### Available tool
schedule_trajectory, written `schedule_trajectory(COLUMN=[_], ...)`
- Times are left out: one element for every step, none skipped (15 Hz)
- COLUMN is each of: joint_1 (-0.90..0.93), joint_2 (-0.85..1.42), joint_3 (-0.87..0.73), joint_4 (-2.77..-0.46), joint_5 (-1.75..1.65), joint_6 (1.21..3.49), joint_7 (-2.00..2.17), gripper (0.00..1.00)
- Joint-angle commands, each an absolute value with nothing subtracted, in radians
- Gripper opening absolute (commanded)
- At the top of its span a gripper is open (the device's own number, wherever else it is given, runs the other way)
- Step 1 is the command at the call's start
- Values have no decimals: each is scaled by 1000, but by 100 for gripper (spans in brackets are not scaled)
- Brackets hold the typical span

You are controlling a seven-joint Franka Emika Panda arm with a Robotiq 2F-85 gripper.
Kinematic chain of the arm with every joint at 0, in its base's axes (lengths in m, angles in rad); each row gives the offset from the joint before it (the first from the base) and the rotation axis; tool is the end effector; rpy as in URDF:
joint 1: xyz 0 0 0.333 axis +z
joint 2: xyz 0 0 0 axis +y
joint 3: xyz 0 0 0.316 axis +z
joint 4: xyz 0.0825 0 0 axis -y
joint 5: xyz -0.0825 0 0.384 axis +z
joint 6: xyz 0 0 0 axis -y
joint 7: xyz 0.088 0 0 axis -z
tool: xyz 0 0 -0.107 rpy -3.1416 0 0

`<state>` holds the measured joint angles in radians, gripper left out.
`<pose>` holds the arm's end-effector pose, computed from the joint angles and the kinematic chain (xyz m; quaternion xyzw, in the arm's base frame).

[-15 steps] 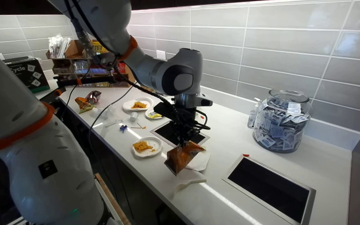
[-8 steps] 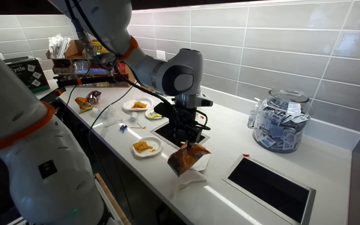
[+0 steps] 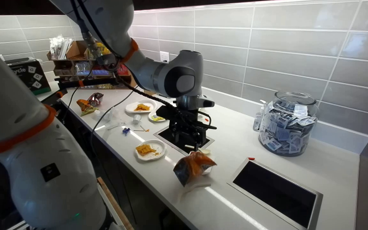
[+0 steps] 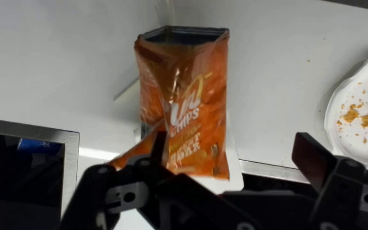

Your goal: Put some snacks on the white plate from the pack

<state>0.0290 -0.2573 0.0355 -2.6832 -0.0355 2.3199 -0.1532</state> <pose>0.3891 0.0238 0.3082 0.9912 0.1203 -0.0538 0.0144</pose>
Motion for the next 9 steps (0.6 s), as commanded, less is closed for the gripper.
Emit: schedule_trajectory(joint_1=[69,57,75,71,74,73,75,71,74], joint_2=[-255,-251,-263,-268,-271,-275,-279,-284,-293], joint_3=[24,41,30,41,43,47,50,55,56], joint_4=[-2700,-2693,-2698,-2694,-2694,-2694,-2693,-2693,-2693], joint_5=[1,-42,-1,-28,-29,-37,-38,-43,-36], joint_6=[2370,2352,2361,2346,2345,2341,2338,2335,2331], joint_7=[-221,-164,-210,-183,-179,-168,-166,-147,-144], gripper=[100,99,100,100,100,100,100,100,100])
